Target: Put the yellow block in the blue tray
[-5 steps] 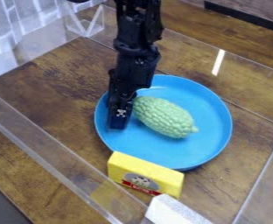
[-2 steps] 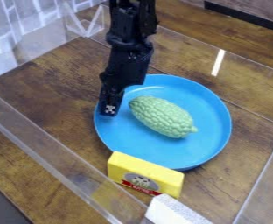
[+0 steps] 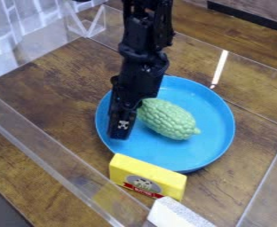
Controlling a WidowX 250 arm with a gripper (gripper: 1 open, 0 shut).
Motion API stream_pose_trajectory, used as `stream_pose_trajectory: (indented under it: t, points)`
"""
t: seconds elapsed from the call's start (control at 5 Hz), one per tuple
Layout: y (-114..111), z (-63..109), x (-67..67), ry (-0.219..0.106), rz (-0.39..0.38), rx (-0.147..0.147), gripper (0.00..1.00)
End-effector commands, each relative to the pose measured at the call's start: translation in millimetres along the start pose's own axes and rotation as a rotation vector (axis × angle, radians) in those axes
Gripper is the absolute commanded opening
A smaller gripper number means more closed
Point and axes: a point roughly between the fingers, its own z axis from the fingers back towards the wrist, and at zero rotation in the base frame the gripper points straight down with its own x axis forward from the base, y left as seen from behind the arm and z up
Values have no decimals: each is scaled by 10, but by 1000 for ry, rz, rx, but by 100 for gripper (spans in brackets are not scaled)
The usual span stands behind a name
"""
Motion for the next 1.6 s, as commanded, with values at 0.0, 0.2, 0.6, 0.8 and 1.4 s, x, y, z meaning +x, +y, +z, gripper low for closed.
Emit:
stream_pose_trajectory:
  t: [0.0,0.2,0.6,0.8,1.4]
  points:
    - [16,126,158,-59,-27,67,100]
    - [18,30,292,-66,-43,81,100]
    - [-139,81,298,-92,-139,105,100]
    - [-63,67,233,-104,-169,113,100]
    - [-129,48,198,-128,-234,134,100]
